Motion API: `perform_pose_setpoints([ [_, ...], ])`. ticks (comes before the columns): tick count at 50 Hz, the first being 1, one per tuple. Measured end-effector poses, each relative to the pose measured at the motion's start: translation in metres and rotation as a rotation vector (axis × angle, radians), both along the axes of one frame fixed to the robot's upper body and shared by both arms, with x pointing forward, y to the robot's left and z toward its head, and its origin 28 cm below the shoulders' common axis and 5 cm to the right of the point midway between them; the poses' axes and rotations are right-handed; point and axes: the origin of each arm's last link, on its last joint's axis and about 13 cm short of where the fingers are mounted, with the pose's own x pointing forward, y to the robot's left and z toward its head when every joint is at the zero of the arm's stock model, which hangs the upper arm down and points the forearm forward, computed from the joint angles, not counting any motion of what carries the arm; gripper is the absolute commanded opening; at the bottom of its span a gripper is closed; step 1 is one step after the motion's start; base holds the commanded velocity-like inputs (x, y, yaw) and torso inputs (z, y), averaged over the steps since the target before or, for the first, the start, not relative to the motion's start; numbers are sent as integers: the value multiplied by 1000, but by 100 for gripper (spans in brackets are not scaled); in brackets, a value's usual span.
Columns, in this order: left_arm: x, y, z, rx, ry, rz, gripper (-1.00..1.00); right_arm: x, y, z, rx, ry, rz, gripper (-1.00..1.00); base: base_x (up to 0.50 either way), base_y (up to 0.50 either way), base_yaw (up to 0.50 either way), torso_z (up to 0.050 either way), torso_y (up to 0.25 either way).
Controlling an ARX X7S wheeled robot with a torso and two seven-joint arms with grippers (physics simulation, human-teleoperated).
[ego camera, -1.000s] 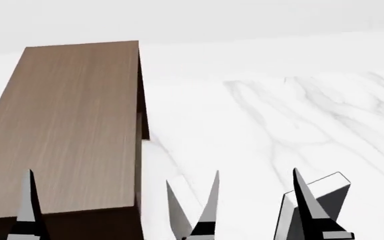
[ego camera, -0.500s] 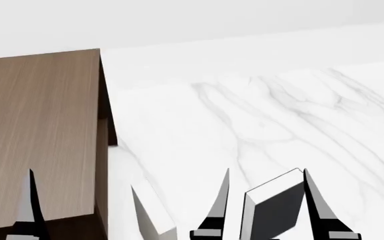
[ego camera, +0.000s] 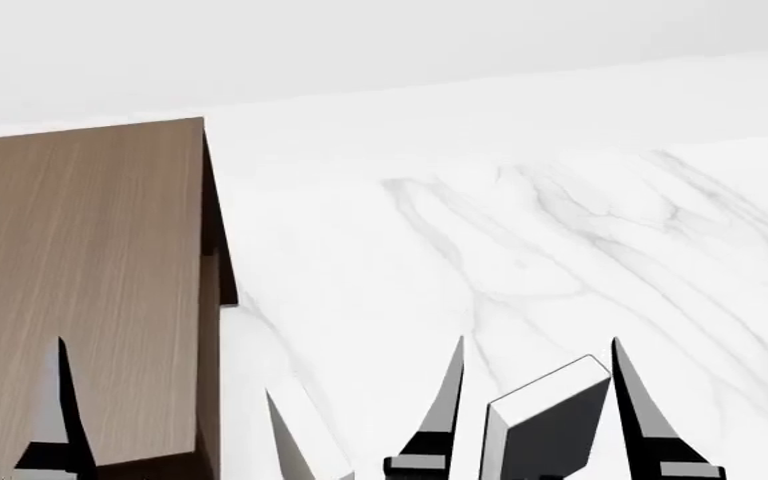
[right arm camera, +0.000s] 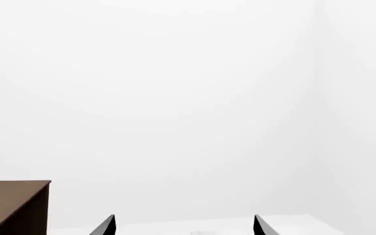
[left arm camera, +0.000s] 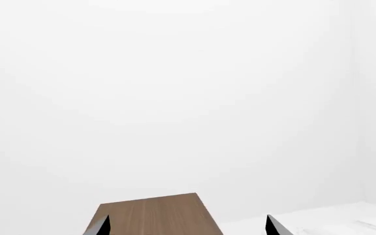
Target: Pick up the book in the middle and place it on the cabinet shelf.
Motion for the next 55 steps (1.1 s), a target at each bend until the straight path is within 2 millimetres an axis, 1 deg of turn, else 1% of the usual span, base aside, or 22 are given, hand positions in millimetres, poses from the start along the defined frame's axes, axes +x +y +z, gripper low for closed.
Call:
perform_pose_setpoints([
  [22,-1,0,0,20,-6,-5,100,0,1,-1,-1,11,1,100,0,0,0,41,-190],
  [33,-2,1,2,8,2,4,100,1,2,-2,0,16,2,100,0,0,0,0,0],
  [39,-1,3,1,-1,16,18,100,3,1,4,71,24,-4,100,0,0,0,0,0],
  [43,-1,3,0,-6,25,24,100,12,0,13,170,46,-25,100,0,0,0,0,0],
  [48,0,3,0,-12,34,26,100,30,2,31,259,49,-30,100,0,0,0,0,0],
  [51,0,3,-1,-14,39,28,100,45,4,43,318,42,-54,100,0,0,0,0,0],
  [55,0,3,-1,-16,44,30,100,72,6,59,381,67,-124,100,0,0,0,0,0],
])
